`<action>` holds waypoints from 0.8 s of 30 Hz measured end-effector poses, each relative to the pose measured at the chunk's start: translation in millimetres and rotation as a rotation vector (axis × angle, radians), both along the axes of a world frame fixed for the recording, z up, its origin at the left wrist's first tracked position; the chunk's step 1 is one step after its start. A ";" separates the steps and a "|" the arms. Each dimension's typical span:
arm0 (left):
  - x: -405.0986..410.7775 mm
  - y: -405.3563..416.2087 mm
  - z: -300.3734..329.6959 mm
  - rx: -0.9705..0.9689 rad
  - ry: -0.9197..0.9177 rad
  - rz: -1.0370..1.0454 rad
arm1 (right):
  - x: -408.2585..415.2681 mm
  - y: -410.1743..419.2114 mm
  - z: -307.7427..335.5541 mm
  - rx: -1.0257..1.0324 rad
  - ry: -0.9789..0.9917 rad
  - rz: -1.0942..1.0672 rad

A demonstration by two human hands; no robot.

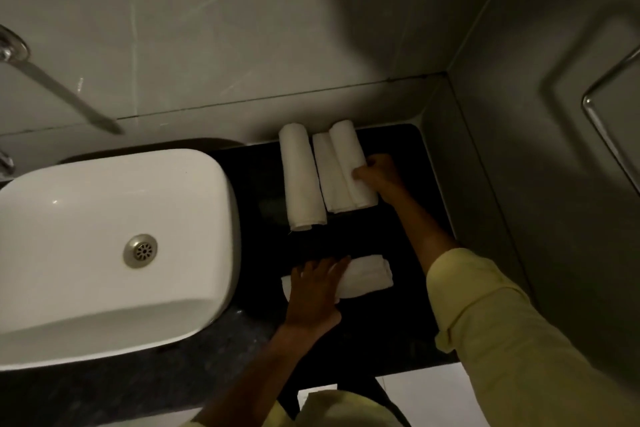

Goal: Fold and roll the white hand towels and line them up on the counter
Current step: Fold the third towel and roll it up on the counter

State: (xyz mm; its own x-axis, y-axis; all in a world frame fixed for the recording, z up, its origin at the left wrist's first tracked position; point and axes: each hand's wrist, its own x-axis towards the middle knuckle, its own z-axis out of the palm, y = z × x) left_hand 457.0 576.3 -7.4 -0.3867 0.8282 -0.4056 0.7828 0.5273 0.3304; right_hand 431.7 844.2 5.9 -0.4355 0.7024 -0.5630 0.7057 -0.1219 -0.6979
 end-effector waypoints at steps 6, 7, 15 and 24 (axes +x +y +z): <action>-0.7 -0.3 0.7 -0.012 -0.008 -0.003 | -18.0 -35.9 -1.2 0.326 -0.132 0.116; -1.2 0.0 1.7 -0.012 -0.008 0.000 | -20.7 -42.6 -2.4 0.387 -0.150 0.129; -2.8 -0.6 2.7 -0.021 -0.014 -0.010 | -41.7 -92.7 -2.2 0.696 -0.202 0.387; -5.8 12.0 2.8 -0.030 -0.116 0.031 | -36.4 -43.8 6.9 0.315 -0.070 0.282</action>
State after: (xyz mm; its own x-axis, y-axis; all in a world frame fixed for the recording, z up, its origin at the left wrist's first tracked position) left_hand 451.2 588.3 -4.7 -0.3608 0.8034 -0.4736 0.7233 0.5616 0.4017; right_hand 395.3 800.4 12.8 -0.6036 0.7035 -0.3751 0.7278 0.2941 -0.6195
